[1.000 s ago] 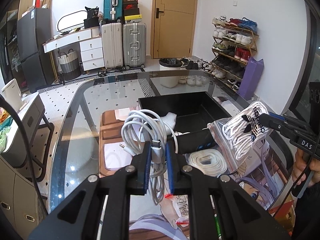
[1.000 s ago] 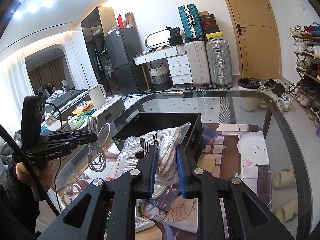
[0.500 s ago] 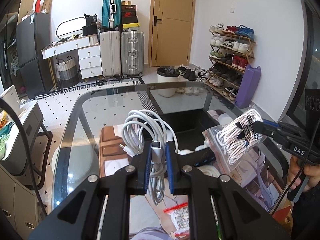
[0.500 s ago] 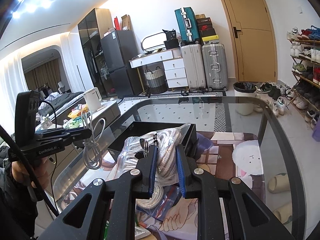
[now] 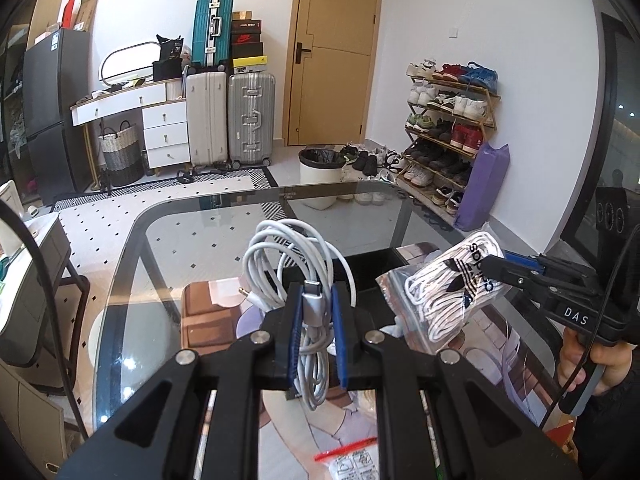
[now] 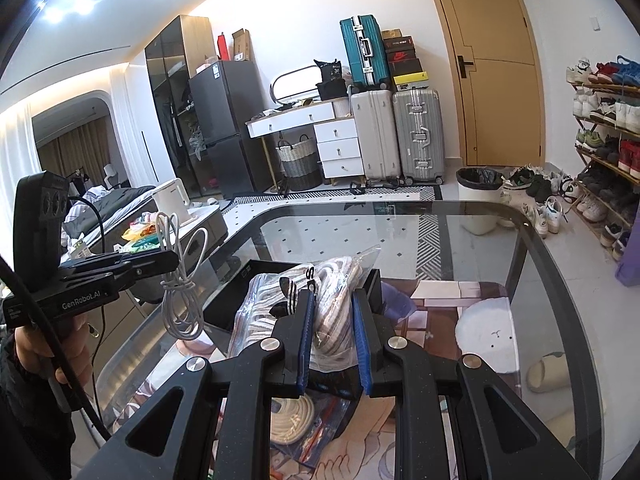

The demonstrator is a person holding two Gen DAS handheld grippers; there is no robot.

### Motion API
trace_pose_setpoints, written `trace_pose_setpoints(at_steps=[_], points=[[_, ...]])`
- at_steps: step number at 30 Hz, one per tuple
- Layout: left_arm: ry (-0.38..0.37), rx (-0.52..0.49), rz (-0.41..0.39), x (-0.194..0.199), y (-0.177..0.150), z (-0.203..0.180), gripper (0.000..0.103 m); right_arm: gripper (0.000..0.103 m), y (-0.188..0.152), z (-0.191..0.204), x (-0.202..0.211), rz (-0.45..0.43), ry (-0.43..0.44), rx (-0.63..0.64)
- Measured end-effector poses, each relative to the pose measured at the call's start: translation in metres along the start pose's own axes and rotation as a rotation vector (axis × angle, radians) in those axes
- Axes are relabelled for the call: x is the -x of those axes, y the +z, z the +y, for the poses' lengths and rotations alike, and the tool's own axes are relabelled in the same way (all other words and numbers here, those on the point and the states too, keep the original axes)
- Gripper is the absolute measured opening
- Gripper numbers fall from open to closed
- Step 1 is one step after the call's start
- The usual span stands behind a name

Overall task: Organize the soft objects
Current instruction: 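Carry the rope and cable over the black box and lower them inside with both grippers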

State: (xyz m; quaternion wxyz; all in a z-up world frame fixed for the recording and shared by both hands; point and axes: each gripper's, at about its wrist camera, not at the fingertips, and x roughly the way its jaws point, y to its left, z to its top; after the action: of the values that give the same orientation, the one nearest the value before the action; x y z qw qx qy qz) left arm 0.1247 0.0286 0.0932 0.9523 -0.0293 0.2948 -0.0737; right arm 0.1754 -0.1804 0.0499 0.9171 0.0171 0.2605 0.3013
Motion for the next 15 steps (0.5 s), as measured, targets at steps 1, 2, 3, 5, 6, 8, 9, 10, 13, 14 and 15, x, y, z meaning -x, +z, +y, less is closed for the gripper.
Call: trace_pose_setpoints(at_steps=[1,2,3,5,6,8,9,10,13,14,15], points=[[-0.002,-0.001,-0.001,-0.001,0.0,0.0,0.012,0.018,0.001,0.001,-0.001,0.0,-0.005,0.004],[-0.005,-0.003,-0.002,-0.002,0.002,0.0,0.012,0.018,0.002,0.002,-0.002,0.002,-0.008,0.008],[-0.008,-0.005,-0.002,-0.004,0.003,0.0,0.012,0.018,0.004,0.002,-0.002,0.002,-0.01,0.011],[-0.012,-0.009,-0.004,-0.007,0.004,-0.001,0.012,0.018,0.006,0.003,-0.004,0.004,-0.012,0.017],[-0.012,-0.012,-0.005,-0.008,0.005,-0.002,0.012,0.018,0.007,0.005,-0.005,0.004,-0.015,0.02],[-0.012,-0.014,-0.005,-0.011,0.005,-0.002,0.012,0.018,0.008,0.005,-0.009,0.007,-0.021,0.026],[-0.013,-0.013,-0.005,-0.012,0.006,-0.001,0.012,0.018,0.008,0.006,-0.01,0.008,-0.024,0.026],[-0.014,-0.012,-0.005,-0.014,0.006,-0.001,0.012,0.018,0.009,0.007,-0.012,0.008,-0.029,0.028],[-0.019,-0.016,-0.006,-0.019,0.007,-0.002,0.012,0.018,0.009,0.008,-0.017,0.013,-0.037,0.029],[-0.021,-0.017,-0.007,-0.019,0.006,-0.002,0.012,0.018,0.01,0.008,-0.019,0.016,-0.041,0.03],[-0.024,-0.019,-0.007,-0.021,0.006,-0.002,0.012,0.018,0.01,0.009,-0.021,0.018,-0.045,0.031]])
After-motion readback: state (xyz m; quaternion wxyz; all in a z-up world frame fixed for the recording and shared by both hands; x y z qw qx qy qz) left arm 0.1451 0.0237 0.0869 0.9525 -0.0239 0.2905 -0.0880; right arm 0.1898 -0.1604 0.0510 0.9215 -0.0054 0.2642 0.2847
